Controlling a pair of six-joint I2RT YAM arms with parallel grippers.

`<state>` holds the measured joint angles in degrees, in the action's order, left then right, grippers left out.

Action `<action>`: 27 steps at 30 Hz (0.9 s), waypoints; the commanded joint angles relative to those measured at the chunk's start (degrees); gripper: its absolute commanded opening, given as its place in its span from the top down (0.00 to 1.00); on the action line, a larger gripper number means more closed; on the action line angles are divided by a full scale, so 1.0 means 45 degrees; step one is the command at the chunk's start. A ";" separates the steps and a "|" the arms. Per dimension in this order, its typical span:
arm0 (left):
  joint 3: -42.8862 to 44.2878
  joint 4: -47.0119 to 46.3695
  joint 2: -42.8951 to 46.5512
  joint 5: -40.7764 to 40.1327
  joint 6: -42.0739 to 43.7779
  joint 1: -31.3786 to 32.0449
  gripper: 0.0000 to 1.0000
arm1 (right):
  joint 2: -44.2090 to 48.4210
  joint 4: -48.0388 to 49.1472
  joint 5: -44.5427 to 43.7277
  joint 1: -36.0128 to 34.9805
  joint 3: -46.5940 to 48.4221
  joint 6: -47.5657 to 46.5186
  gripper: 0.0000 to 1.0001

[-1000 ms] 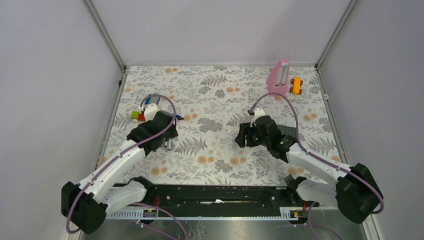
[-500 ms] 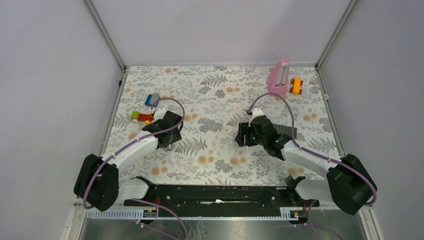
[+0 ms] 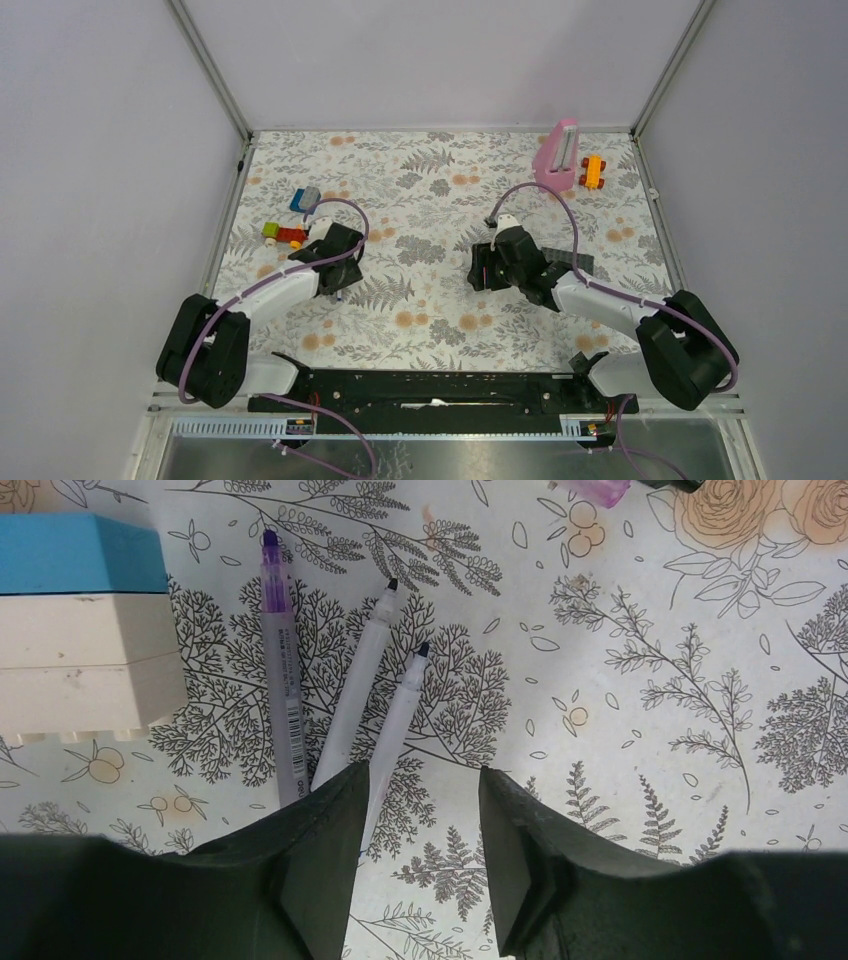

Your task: Insert the pens into the pen caps

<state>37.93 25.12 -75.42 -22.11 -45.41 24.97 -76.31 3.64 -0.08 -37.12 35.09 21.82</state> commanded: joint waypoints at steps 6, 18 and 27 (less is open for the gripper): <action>-0.0128 -0.0900 -0.0321 0.0387 0.0208 -0.0236 0.52 | -0.0315 0.0012 -0.0023 -0.0041 0.0641 -0.0167 0.39; -0.0302 -0.0823 -0.0178 0.0093 0.0152 -0.0256 0.49 | -0.0661 -0.0115 0.0283 -0.0035 0.0890 -0.0263 0.39; -0.0380 -0.0919 -0.0194 0.0285 0.0240 -0.0257 0.57 | -0.0845 -0.0198 0.0349 -0.0041 0.1028 -0.0280 0.40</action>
<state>36.88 22.83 -76.95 -20.97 -44.86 24.10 -79.29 2.90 1.10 -37.12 36.95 21.23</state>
